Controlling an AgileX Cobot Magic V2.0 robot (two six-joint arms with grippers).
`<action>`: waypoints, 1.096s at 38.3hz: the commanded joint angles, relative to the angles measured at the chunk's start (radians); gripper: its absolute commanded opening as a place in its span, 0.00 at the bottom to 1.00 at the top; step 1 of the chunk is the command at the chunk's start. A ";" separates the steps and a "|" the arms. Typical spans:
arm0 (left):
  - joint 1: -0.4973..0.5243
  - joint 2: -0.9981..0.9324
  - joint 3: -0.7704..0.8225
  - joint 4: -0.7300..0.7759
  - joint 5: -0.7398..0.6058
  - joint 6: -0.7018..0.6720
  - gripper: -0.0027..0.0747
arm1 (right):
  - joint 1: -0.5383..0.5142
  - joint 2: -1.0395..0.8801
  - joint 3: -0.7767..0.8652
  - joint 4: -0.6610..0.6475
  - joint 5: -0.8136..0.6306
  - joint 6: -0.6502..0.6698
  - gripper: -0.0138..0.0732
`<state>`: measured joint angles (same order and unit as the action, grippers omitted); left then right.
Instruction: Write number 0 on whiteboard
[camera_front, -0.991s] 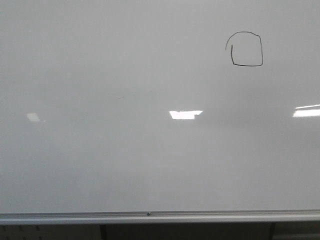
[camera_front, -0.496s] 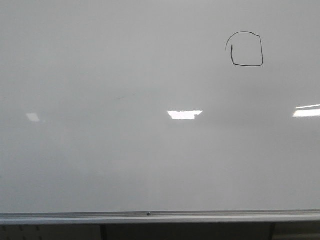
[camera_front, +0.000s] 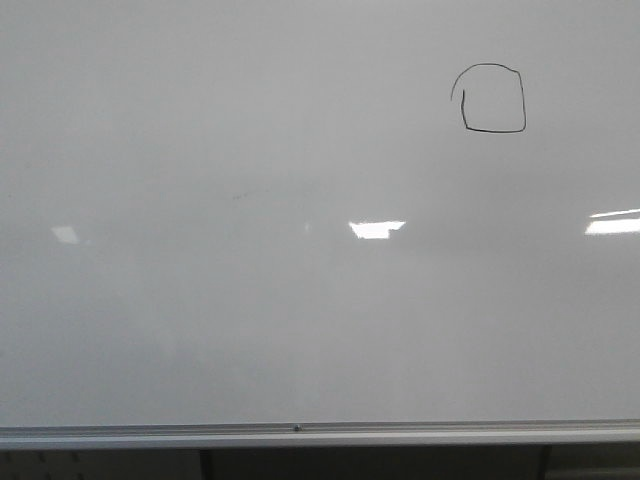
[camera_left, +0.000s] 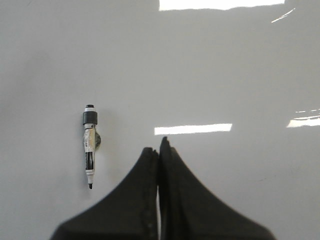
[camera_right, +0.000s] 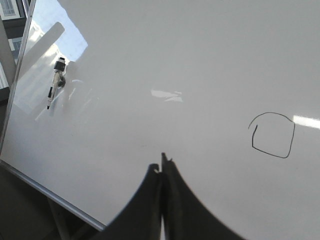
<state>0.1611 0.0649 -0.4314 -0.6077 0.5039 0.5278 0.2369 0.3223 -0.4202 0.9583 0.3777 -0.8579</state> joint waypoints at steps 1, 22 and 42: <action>-0.007 0.014 -0.021 -0.010 -0.064 -0.007 0.01 | -0.004 0.006 -0.026 0.029 -0.051 -0.007 0.08; -0.198 -0.089 0.228 0.642 -0.334 -0.612 0.01 | -0.004 0.008 -0.026 0.029 -0.048 -0.007 0.08; -0.097 -0.089 0.458 0.627 -0.477 -0.612 0.01 | -0.004 0.007 -0.026 0.029 -0.044 -0.007 0.08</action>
<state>0.0609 -0.0045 0.0046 0.0263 0.1195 -0.0740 0.2369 0.3210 -0.4202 0.9583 0.3777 -0.8579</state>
